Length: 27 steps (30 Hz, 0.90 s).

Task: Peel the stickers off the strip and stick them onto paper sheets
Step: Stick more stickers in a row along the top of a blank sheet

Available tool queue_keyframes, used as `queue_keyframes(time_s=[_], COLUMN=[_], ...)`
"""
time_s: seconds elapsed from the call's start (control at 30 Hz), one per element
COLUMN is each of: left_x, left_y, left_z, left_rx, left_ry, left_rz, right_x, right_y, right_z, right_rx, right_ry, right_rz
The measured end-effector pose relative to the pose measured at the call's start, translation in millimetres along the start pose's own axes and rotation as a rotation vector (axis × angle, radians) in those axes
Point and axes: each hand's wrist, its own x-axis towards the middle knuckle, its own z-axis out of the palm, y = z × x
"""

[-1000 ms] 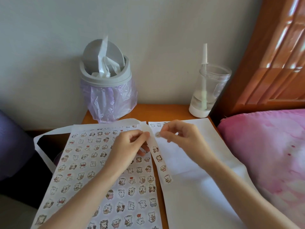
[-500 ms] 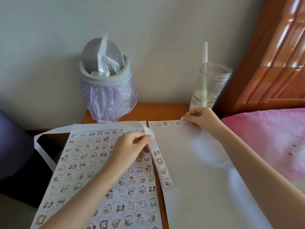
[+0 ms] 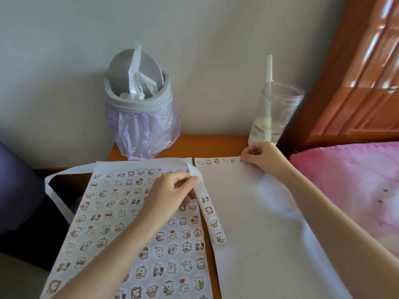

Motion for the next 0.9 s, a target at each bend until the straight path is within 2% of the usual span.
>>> queue_keyframes(time_s=[0.4, 0.67, 0.9], left_x=[0.3, 0.9, 0.9], left_y=[0.0, -0.6, -1.6], left_z=[0.1, 0.4, 0.6], left_rx=[0.008, 0.037, 0.043], left_ry=[0.004, 0.010, 0.011], left_rz=[-0.009, -0.001, 0.004], right_x=[-0.2, -7.8, -5.9], right_y=[3.7, 5.7, 7.5], right_z=[6.3, 14.0, 17.5], right_rx=[-0.048, -0.066, -0.161], right_ry=[0.060, 0.170, 0.217], right_rz=[-0.045, -0.115, -0.154])
